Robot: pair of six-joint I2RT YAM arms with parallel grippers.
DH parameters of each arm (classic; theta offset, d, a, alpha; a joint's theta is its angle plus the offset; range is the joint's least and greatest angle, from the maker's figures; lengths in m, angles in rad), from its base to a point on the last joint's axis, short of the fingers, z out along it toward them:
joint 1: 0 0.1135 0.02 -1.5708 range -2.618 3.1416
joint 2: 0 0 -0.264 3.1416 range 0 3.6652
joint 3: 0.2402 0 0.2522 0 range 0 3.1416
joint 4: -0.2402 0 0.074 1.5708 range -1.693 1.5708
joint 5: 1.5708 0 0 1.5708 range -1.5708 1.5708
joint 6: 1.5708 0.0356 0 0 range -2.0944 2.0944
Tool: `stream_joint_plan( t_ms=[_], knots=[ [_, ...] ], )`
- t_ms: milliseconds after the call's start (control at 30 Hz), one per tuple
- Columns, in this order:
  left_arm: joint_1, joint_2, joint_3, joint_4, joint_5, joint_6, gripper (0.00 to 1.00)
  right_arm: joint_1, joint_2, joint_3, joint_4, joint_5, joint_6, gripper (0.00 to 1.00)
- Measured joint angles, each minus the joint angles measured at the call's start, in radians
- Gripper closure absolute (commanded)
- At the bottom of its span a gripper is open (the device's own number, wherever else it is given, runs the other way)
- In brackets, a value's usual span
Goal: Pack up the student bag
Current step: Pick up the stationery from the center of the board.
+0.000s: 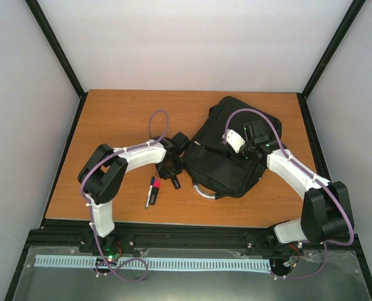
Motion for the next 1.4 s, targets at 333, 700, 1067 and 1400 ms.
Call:
stream_joint_plan(
  t_ms=[333,700,1067,1400],
  knots=[
    [-0.079,-0.026,0.001,-0.042,-0.050,0.270,0.79,0.000,0.004,0.002,-0.001,0.000,0.000,0.97],
    [-0.188,-0.121,-0.114,-0.068,0.004,0.456,0.21,0.000,0.005,0.003,-0.003,-0.001,0.000,0.97],
    [-0.243,-0.235,-0.194,-0.130,0.039,0.449,0.33,0.000,0.010,0.004,-0.004,-0.001,0.000,0.97],
    [-0.249,-0.225,-0.204,-0.099,0.061,0.423,0.39,0.000,0.012,0.006,-0.005,-0.004,0.000,0.97]
  ],
)
